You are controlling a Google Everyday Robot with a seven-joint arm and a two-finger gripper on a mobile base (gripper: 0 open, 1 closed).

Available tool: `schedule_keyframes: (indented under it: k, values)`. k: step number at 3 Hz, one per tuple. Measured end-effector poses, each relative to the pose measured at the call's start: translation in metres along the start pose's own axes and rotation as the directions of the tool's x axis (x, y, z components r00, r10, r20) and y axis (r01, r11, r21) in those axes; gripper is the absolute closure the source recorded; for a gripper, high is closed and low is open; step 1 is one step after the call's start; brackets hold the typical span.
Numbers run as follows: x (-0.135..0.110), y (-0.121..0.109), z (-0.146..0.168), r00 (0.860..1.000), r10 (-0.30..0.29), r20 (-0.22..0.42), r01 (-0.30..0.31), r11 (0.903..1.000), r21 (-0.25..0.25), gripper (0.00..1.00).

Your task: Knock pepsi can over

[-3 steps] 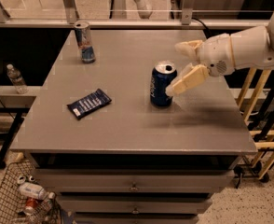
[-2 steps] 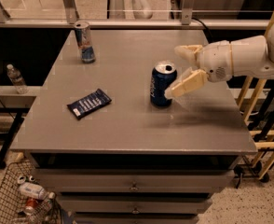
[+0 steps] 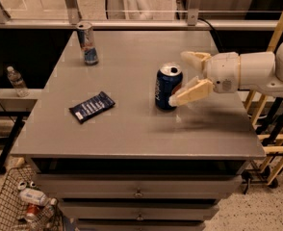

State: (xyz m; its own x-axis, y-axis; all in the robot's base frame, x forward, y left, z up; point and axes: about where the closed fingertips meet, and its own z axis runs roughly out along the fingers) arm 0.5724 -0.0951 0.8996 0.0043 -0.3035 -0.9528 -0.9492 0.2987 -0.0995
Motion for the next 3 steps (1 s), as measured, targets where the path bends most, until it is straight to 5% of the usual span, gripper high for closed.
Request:
schedule_keyframes:
  k: [3]
  values:
    - [0.0054,0.0015,0.0096,0.996,0.016,0.093,-0.018,0.9996,0.022,0.0]
